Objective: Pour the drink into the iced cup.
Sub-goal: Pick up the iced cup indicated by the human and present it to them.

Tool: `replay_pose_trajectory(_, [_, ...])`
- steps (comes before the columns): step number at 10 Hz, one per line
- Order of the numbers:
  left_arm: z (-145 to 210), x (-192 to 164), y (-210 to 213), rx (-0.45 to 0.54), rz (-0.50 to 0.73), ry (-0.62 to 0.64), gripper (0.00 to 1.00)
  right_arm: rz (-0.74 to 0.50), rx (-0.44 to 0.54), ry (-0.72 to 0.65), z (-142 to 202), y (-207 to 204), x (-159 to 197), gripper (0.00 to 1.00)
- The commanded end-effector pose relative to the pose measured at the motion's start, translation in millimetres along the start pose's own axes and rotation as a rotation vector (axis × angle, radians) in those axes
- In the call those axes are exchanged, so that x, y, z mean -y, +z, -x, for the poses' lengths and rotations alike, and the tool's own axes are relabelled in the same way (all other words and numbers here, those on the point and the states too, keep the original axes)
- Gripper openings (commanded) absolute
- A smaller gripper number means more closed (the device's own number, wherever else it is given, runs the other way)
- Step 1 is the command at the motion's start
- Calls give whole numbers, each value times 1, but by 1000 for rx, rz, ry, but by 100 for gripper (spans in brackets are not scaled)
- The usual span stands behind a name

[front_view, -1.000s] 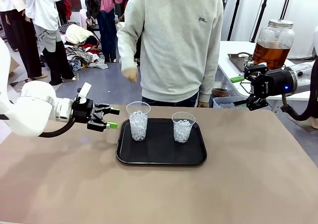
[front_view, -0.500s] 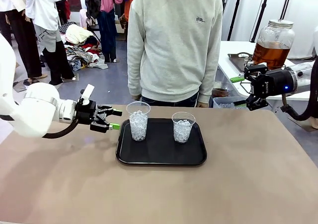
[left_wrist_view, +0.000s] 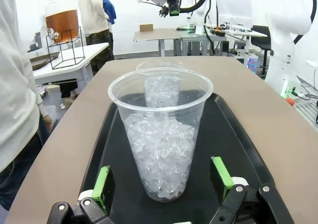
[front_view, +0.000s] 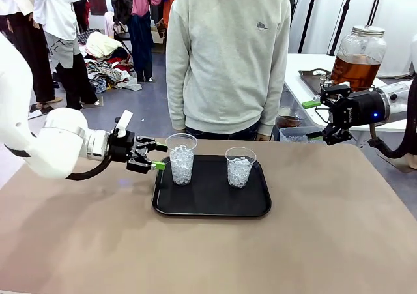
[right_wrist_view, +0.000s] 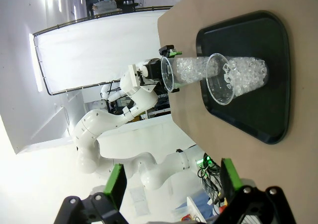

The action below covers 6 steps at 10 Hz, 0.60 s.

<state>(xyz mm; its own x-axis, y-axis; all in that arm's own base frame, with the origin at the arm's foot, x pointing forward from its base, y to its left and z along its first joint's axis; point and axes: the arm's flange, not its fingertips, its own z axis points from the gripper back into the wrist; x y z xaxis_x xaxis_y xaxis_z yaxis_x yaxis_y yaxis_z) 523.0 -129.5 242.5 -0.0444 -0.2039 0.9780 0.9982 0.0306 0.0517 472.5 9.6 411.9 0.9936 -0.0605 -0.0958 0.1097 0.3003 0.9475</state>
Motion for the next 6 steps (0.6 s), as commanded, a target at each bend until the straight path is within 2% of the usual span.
replay_pose_trajectory(1, [1, -3, -7, 11, -20, 0, 100, -2, 1, 0, 0, 0, -1, 100])
replay_pose_trajectory(6, [2, -4, -16, 11, -15, 16, 100, -2, 1, 0, 0, 0, -1, 100])
